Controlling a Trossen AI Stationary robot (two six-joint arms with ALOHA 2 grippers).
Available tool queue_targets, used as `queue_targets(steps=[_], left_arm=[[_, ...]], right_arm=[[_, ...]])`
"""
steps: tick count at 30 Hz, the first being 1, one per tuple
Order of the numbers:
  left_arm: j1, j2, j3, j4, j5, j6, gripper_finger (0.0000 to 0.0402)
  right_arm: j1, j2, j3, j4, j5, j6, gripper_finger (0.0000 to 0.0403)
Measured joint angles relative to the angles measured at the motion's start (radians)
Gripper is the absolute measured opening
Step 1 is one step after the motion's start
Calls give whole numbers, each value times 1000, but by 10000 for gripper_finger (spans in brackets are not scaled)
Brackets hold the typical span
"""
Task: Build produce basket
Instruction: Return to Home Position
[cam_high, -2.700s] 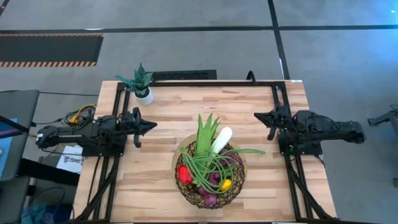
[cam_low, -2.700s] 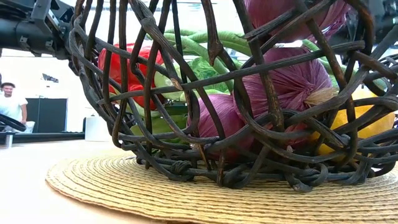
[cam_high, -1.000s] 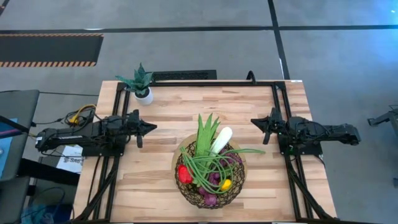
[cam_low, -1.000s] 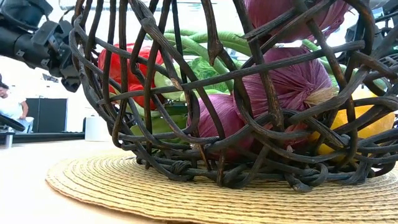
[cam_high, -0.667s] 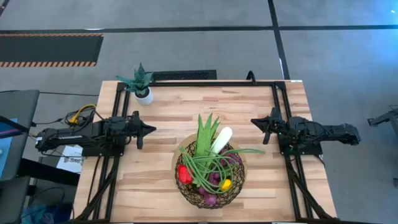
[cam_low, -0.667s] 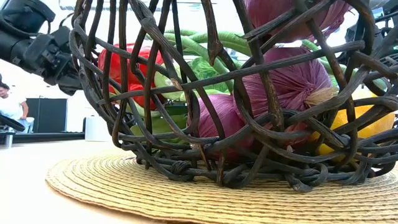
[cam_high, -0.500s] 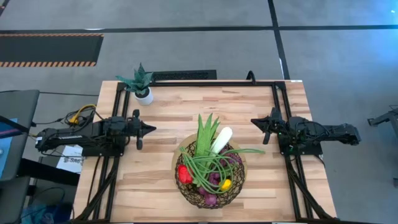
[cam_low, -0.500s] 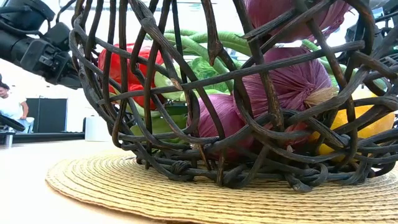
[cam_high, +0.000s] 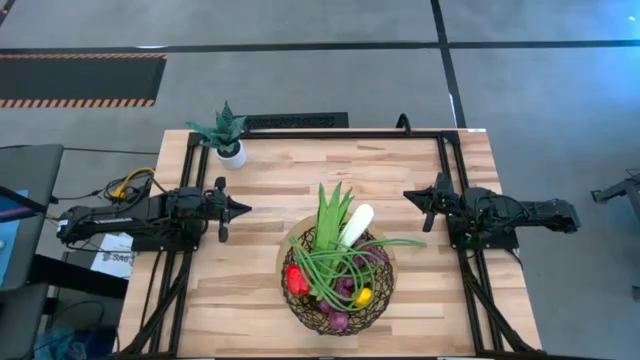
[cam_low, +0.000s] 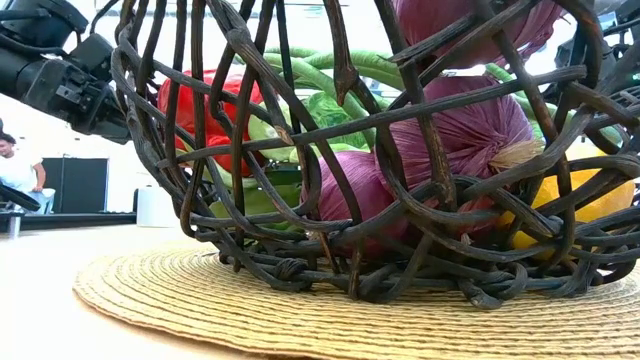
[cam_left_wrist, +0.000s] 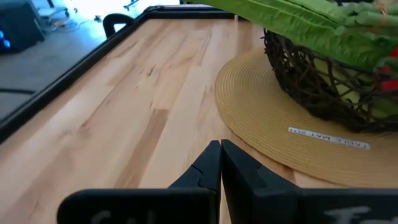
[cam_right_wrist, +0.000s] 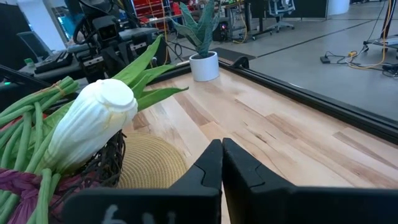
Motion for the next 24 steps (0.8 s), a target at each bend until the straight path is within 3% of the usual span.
queue_targets(steps=[6,24], left_arm=[[0,0,0,-4,-2,-92,0],[0,0,0,-13,-4,-98,0]], right_arm=[[0,0,0,0,0,0,22],[0,0,0,0,0,0,22]])
